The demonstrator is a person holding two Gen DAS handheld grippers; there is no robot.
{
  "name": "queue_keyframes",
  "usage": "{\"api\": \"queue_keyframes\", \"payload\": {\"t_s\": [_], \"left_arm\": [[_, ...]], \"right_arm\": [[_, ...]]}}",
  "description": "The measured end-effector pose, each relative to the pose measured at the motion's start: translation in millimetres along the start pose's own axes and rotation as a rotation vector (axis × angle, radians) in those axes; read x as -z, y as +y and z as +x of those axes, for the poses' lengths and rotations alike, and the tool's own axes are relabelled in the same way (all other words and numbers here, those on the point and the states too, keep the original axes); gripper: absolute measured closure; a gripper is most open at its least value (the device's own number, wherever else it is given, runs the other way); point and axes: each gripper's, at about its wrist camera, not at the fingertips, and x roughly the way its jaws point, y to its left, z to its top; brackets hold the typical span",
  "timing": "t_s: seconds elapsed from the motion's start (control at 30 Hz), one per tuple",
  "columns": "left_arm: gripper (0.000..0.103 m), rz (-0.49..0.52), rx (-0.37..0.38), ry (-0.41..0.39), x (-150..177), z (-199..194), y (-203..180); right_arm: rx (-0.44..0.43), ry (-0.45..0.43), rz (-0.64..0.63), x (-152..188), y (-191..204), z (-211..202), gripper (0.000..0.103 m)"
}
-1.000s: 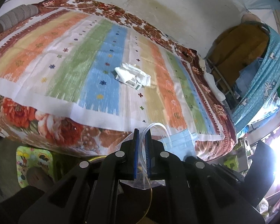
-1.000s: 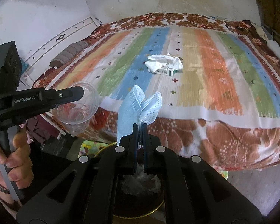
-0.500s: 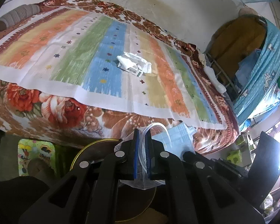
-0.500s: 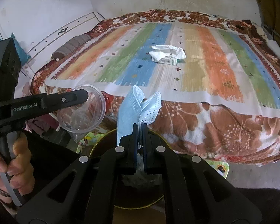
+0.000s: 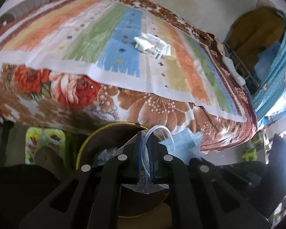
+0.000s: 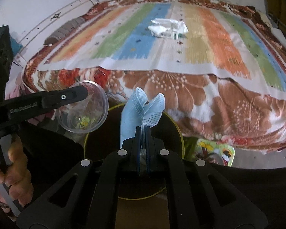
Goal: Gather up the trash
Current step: 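Open both tools over the bin to drop the cup and mask, then move both open tools back to the white tissue and green-and-white box pile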
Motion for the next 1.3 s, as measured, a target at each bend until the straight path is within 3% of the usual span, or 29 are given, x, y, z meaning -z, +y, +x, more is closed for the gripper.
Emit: {"api": "queue_keyframes", "payload": {"t_s": [0.63, 0.7, 0.73, 0.8, 0.83, 0.87, 1.03, 1.3], "left_arm": [[0.097, -0.047, -0.074, 0.110, 10, 35, 10], [0.097, -0.056, -0.075, 0.121, 10, 37, 11], [0.095, -0.063, -0.076, 0.126, 10, 38, 12], [0.079, -0.081, -0.086, 0.120, 9, 38, 15], [0.057, -0.086, -0.093, 0.119, 8, 38, 17], [0.050, -0.099, -0.100, 0.108, 7, 37, 19], [0.049, -0.137, -0.092, 0.081, 2, 29, 25], [0.043, -0.144, -0.072, 0.134, -5, 37, 28]], "right_arm": [[0.019, 0.152, 0.064, 0, -11, 39, 0.097], [0.015, 0.160, 0.077, 0, -12, 41, 0.090], [0.013, 0.163, 0.082, 0, -13, 42, 0.084], [0.009, 0.164, 0.091, -1, -14, 43, 0.069], [0.008, 0.162, 0.096, -1, -15, 43, 0.066], [0.006, 0.161, 0.102, -2, -16, 42, 0.063], [-0.012, 0.146, 0.118, -3, -19, 38, 0.056], [-0.008, 0.044, 0.053, -22, -16, 15, 0.044]]}}
